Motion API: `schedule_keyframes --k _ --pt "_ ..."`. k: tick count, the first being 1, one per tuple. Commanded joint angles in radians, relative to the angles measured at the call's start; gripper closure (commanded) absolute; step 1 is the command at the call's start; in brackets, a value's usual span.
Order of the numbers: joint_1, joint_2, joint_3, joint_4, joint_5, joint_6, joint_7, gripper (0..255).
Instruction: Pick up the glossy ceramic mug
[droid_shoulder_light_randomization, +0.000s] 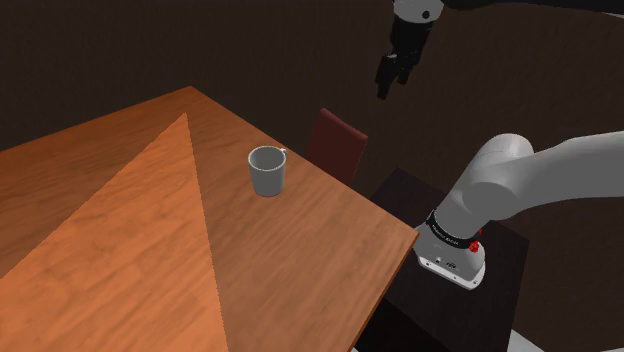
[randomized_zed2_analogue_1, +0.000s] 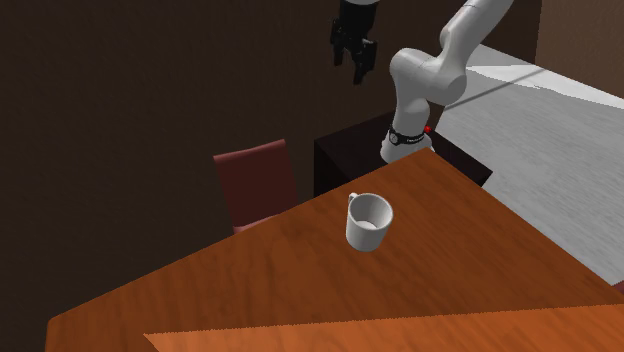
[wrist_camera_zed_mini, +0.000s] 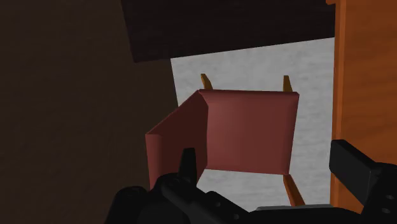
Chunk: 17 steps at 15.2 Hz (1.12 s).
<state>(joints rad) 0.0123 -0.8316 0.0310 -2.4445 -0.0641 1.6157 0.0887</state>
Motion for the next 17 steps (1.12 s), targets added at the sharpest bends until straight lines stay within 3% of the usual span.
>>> schedule_keyframes --k 1,10,17 --pt "0.000 0.000 0.000 0.000 0.000 0.000 0.000 0" --pt "0.073 0.211 0.154 0.055 0.100 0.137 0.137 0" --pt "0.110 0.414 0.269 0.156 0.131 0.229 0.241 0"
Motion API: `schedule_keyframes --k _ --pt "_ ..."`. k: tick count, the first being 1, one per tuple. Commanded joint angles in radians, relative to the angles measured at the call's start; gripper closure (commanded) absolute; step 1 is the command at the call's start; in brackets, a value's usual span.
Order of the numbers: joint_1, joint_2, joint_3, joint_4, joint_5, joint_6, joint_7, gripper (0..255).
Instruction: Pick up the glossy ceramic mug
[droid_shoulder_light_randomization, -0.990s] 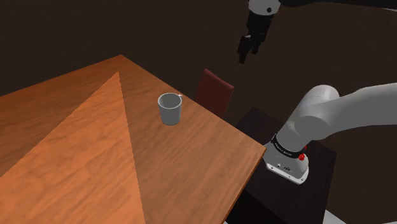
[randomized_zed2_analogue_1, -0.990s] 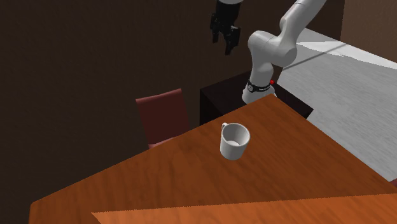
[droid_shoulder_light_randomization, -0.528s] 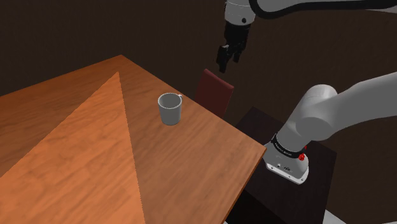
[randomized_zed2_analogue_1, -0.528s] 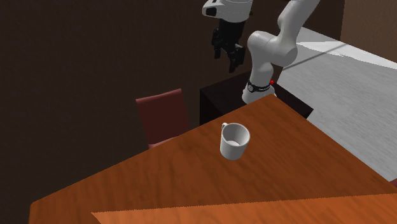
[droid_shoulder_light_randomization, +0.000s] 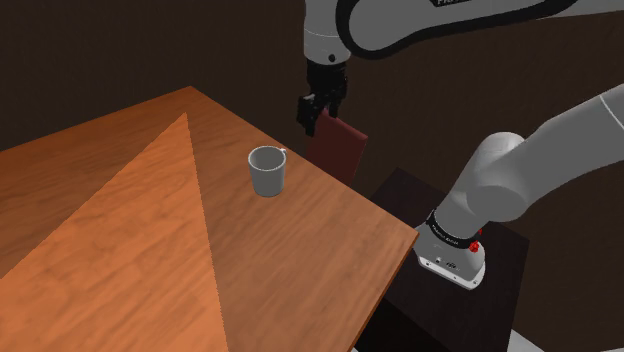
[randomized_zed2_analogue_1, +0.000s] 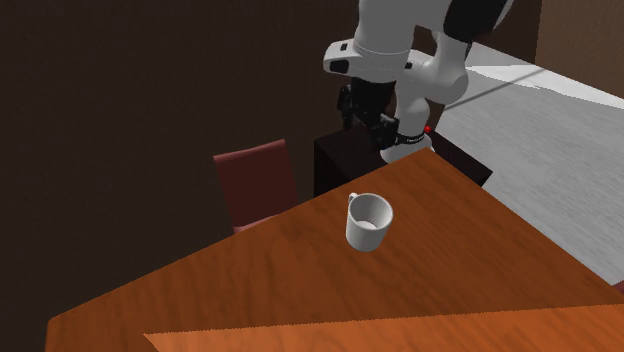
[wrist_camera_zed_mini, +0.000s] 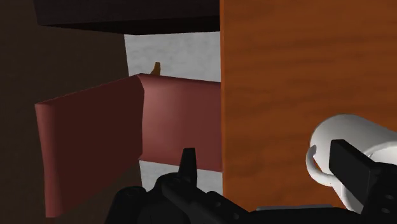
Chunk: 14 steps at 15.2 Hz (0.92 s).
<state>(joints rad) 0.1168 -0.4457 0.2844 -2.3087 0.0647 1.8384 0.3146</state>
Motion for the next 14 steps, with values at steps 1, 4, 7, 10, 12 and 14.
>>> schedule_keyframes --k 1,4,7,10,12,14 --pt "0.009 0.059 0.032 0.039 0.003 0.018 0.031 0" --pt "0.022 0.156 0.078 0.100 -0.005 0.048 0.080 0" --pt "0.035 0.258 0.122 0.171 -0.025 0.071 0.132 0" --pt "0.052 0.364 0.161 0.251 -0.057 0.087 0.187 0" --pt "0.067 0.438 0.183 0.310 -0.084 0.093 0.225 0" --pt "0.076 0.476 0.191 0.329 -0.100 0.107 0.244 0"
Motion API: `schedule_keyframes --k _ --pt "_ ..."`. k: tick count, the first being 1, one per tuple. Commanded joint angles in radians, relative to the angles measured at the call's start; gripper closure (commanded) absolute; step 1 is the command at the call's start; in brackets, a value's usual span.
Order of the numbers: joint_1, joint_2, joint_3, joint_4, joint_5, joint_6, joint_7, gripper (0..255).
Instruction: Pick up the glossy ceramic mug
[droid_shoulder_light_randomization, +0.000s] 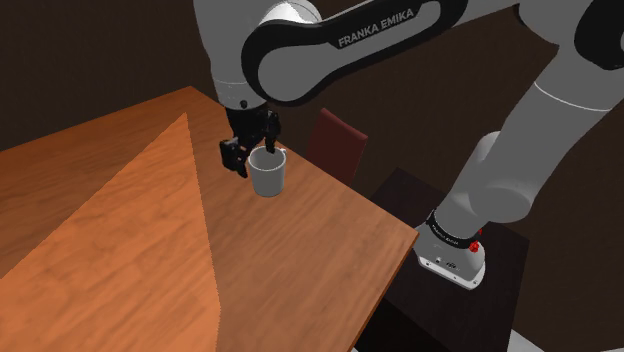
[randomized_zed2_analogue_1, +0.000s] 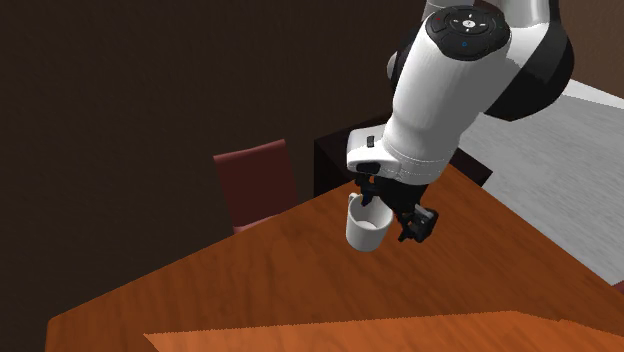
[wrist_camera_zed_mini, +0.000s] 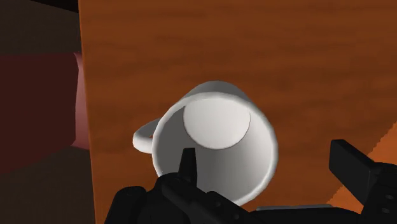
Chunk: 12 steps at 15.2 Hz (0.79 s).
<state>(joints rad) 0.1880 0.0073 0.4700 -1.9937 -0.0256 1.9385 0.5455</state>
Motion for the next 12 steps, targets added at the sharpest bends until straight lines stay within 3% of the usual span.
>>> schedule_keyframes --k 1,8,9,12 --pt "0.006 0.028 0.005 0.005 -0.012 0.020 0.014 0" --pt "0.008 0.055 0.005 -0.043 -0.027 0.091 0.026 0" --pt "0.008 0.054 0.006 -0.042 -0.026 0.090 0.026 255" --pt "0.008 0.054 0.006 -0.043 -0.026 0.090 0.026 255"
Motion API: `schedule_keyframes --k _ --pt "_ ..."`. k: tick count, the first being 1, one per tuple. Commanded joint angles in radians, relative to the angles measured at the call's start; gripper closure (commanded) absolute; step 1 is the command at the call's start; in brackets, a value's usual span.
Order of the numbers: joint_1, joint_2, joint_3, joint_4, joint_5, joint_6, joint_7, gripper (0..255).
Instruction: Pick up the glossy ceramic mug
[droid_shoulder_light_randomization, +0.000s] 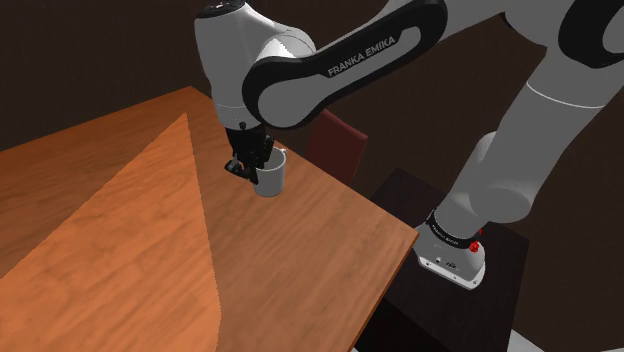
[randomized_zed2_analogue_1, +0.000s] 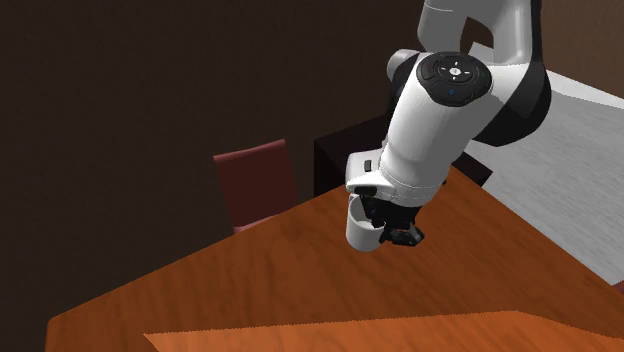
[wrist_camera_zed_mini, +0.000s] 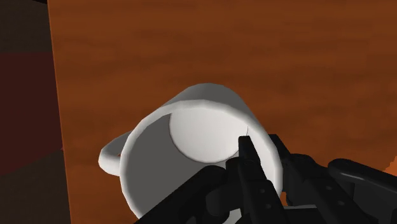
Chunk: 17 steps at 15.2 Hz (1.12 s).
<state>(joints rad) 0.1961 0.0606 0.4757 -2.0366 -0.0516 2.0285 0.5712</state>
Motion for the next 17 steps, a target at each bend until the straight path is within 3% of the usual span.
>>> schedule_keyframes --k 1,6,17 --pt "0.000 0.000 0.000 0.000 0.000 0.000 0.000 255" --pt "0.000 0.002 0.000 0.000 -0.001 0.001 0.000 255" --pt "-0.004 -0.046 -0.001 0.100 0.024 -0.140 -0.020 255"
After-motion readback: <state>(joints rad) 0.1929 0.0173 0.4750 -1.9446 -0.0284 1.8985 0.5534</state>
